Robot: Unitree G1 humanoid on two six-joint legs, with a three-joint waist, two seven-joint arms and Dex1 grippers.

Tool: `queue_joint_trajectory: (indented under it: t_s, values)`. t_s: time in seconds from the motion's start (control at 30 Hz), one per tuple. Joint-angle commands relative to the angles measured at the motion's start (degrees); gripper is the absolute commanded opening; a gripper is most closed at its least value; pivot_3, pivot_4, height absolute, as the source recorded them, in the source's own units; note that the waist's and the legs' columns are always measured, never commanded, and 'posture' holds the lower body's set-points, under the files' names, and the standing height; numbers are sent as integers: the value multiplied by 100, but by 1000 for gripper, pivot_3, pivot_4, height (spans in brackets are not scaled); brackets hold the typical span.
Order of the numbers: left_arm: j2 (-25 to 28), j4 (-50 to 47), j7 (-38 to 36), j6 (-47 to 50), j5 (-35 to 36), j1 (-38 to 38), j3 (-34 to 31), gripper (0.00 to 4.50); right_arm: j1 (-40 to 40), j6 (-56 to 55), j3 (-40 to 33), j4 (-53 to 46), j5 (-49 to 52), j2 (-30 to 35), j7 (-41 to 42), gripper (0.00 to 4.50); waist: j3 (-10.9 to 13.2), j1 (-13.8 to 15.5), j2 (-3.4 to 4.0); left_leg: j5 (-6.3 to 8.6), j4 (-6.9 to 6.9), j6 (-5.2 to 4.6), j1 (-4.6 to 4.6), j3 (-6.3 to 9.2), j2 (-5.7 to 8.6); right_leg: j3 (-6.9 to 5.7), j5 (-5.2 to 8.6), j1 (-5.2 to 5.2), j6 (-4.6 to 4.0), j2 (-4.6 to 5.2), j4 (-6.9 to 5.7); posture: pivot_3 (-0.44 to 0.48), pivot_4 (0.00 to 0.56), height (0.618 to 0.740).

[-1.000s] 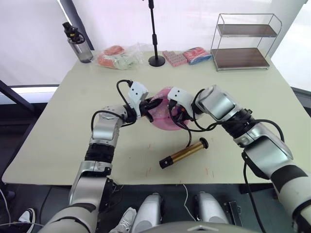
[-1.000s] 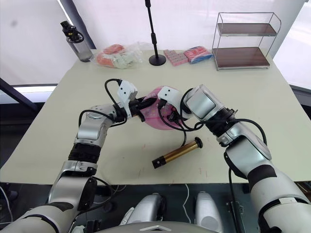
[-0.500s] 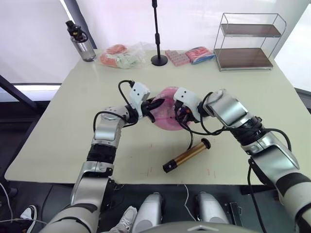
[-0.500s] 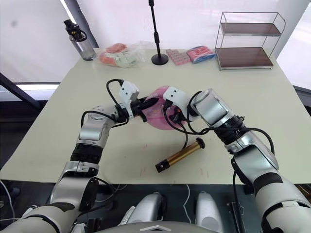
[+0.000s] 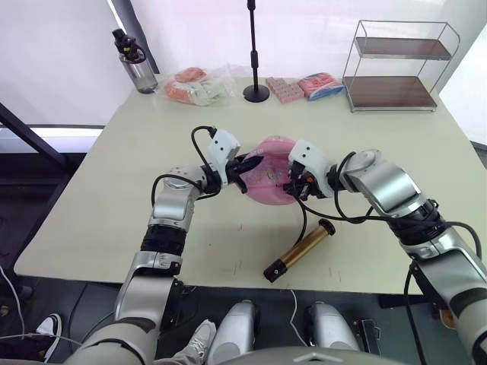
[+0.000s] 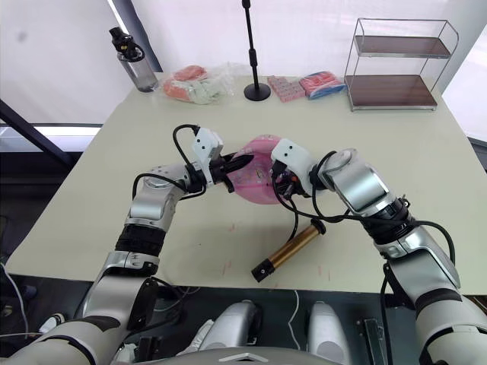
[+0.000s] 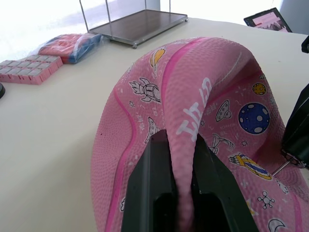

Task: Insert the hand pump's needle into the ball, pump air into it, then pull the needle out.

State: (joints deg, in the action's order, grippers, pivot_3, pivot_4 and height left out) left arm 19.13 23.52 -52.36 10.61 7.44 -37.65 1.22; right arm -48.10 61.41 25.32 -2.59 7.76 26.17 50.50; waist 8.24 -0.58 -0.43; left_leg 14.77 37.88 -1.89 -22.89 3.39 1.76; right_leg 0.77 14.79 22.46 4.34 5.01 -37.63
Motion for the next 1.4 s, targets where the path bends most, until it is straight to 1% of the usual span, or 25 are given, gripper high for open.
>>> queue_joint_trajectory:
  t_s: [0.03, 0.17, 0.2, 0.3, 0.4, 0.43, 0.57, 0.7, 0.87, 1.07, 1.4]
  values:
    - [-147, 284, -197, 114, -157, 175, 512, 22, 31, -288, -215, -294, 105, 25, -45, 347, 0, 5, 0, 0, 0, 0, 0, 0, 1, 0, 0, 0, 0, 0, 0, 0, 150, 736]
    - [-153, 322, -199, 81, -158, 162, 513, 22, 161, -410, -299, -416, 167, 126, -29, 347, 2, 11, 0, 0, 0, 0, 0, 1, 1, -1, 0, -1, 1, 0, 0, 0, 150, 736]
    - [-158, 335, -198, 74, -159, 158, 514, 0, 179, -428, -313, -428, 179, 131, -37, 1379, 2, 15, -1, 0, 0, 0, 0, 0, 1, -1, 0, -1, 1, 0, 1, 0, 150, 736]
    - [-168, 377, -190, 45, -158, 146, 529, 0, 222, -508, -327, -441, 208, 162, -52, 2705, 2, 33, 0, 0, 0, 0, 0, 2, 2, -2, 1, -1, 2, 0, 1, 0, 150, 736]
    - [-173, 403, -190, 28, -158, 135, 531, 0, 285, -623, -408, -475, 277, 186, -64, 4252, 2, 54, 0, 0, 0, 0, -1, 1, 3, -2, 1, -2, 2, 1, 4, 0, 150, 736]
    - [-172, 405, -192, 23, -159, 135, 530, 0, 328, -632, -461, -525, 331, 213, -41, 4441, 2, 65, 0, 0, 0, 0, -1, 2, 3, -2, 1, -3, 3, 1, 5, 0, 150, 736]
    - [-168, 446, -189, -2, -159, 117, 520, 0, 482, -692, -704, -648, 514, 302, -18, 4441, 2, 101, -1, 0, 0, 0, -2, 2, 3, -2, 2, -3, 3, 1, 7, 0, 150, 736]
    - [-163, 497, -176, -38, -149, 114, 502, 0, 822, -506, -1420, -833, 1038, 306, -42, 4441, 3, 138, -1, 0, -6, 0, -3, 2, 4, -3, 2, -3, 3, 1, 14, 0, 150, 736]
    - [-192, 620, -169, -142, -126, 88, 462, 0, 1131, 77, -2191, -1018, 1823, 65, -205, 4441, 3, 142, -2, 0, -8, 0, -3, 8, 2, -8, 2, -15, 3, 2, 22, 0, 150, 736]
    - [-172, 740, -213, -284, -195, 22, 522, 0, 1463, 167, -2197, -1077, 2043, 61, -378, 4441, 4, 146, -1, 0, -9, 0, -2, 14, 3, -16, 2, -20, 3, 1, 28, 0, 150, 736]
    - [-146, 819, -201, -397, -313, 64, 613, 0, 1552, 120, -2155, -925, 2159, -86, -765, 4441, 4, 145, 0, 0, -9, 0, -1, 17, 4, -19, 2, -24, 4, 1, 28, 0, 150, 736]
